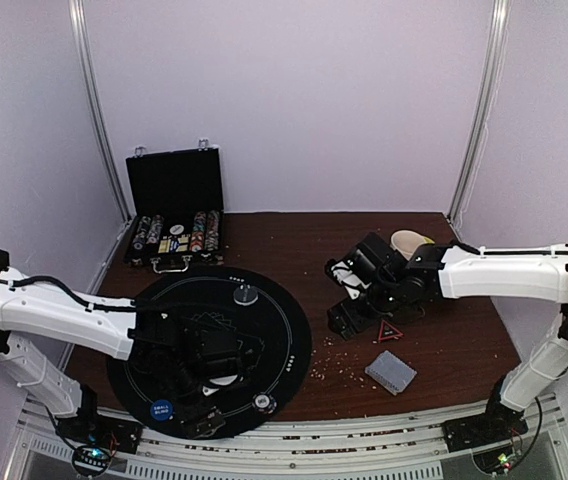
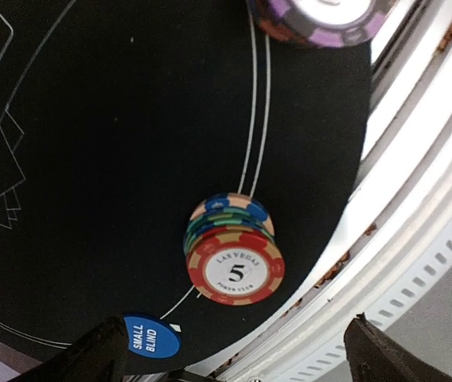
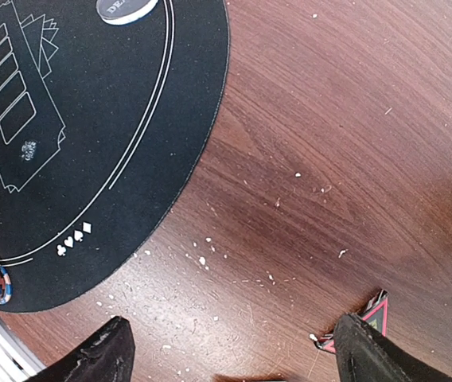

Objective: Distribute texas hold em gaming equipment
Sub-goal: Pick up the pile of poker chips from the pile of poker chips.

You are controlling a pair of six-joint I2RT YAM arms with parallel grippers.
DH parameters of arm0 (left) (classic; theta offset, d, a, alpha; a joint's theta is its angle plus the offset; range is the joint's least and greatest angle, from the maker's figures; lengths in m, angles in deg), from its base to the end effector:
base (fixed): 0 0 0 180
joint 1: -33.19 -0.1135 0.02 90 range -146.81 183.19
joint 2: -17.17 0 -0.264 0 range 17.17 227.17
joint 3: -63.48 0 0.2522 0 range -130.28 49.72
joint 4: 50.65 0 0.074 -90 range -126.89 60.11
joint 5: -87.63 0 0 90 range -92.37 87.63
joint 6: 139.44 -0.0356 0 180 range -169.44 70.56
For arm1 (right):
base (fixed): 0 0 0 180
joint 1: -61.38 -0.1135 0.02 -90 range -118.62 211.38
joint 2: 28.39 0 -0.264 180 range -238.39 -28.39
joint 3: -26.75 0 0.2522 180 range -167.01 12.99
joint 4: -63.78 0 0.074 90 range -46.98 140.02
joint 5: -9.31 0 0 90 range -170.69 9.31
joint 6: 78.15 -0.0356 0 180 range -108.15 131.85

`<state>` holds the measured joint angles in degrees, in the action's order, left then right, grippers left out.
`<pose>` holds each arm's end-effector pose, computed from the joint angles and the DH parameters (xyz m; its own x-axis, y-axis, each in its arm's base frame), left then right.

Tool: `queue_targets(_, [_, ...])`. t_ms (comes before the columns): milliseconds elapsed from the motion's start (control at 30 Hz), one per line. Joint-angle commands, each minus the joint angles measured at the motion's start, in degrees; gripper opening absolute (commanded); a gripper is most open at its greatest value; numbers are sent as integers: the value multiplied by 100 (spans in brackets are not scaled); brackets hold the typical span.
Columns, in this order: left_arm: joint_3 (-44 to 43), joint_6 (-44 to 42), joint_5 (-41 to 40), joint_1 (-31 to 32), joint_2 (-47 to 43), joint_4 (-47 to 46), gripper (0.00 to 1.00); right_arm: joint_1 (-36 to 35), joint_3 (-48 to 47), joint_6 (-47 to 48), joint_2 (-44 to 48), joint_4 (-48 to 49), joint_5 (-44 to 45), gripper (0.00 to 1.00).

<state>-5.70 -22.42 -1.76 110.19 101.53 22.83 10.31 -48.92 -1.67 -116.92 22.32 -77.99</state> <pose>0.0536 -0.2340 0.2006 -0.6430 0.7657 -0.0160 0.7658 0.6427 -0.0201 0.2043 0.2502 0.2323 -0.6739 -0.4626 -0.5760 -0.6194 0.7788 0.0992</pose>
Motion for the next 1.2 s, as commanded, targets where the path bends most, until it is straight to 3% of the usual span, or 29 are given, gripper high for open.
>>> queue_targets(0, [430, 333, -61, 26, 262, -899, 98, 23, 131, 20, 55, 3, -41, 89])
queue_targets(133, [501, 324, -690, 26, 240, -1009, 95, 22, 190, -2, 123, 53, -135, 89])
queue_targets(300, [613, 432, -710, 26, 265, -1425, 74, 33, 257, -22, 94, 93, -95, 90])
queue_targets(567, [767, -32, -8, 31, 134, -1500, 78, 35, 278, -14, 29, 119, -164, 90])
queue_targets(933, [814, 158, -638, 34, 350, -1328, 54, 38, 289, -2, -31, 164, -218, 90])
queue_targets(1167, [656, -5, -424, 35, 310, -1606, 65, 46, 272, -2, -82, 157, -232, 90])
